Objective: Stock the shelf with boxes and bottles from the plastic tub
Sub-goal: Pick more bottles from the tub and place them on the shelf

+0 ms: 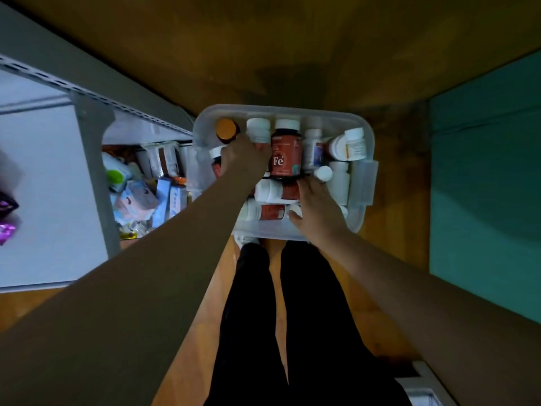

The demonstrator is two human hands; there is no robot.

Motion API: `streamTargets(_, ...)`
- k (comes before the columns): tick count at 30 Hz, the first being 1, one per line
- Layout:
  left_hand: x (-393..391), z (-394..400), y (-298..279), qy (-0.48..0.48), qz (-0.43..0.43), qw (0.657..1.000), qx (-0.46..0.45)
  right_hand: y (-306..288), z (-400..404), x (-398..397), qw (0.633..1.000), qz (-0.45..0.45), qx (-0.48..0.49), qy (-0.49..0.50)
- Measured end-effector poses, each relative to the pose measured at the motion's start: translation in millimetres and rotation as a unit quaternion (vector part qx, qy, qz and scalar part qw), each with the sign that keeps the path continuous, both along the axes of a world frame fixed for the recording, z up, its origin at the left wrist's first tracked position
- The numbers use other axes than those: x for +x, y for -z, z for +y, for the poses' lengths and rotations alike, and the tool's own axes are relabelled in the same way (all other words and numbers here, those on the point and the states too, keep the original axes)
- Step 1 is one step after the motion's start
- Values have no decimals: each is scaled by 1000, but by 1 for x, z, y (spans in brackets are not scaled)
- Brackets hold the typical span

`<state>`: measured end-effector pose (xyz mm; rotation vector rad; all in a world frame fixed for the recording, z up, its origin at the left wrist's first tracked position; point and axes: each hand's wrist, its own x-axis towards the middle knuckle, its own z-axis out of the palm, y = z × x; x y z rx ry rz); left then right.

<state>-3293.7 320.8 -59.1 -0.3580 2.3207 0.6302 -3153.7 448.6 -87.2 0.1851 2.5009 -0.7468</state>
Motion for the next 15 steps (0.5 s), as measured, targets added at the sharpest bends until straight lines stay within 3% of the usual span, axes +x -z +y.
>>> streamTargets(4,3,1,3,16,19,999,-26,5,-3,1,1000,-9,3,15)
streamTargets(8,5,0,5,61,-23,997,-37,-1,-2,5,1000,-21,-6,14)
streamTargets(15,6,6,0,45,-18,999,21,-17,7,16,998,-45,17,34)
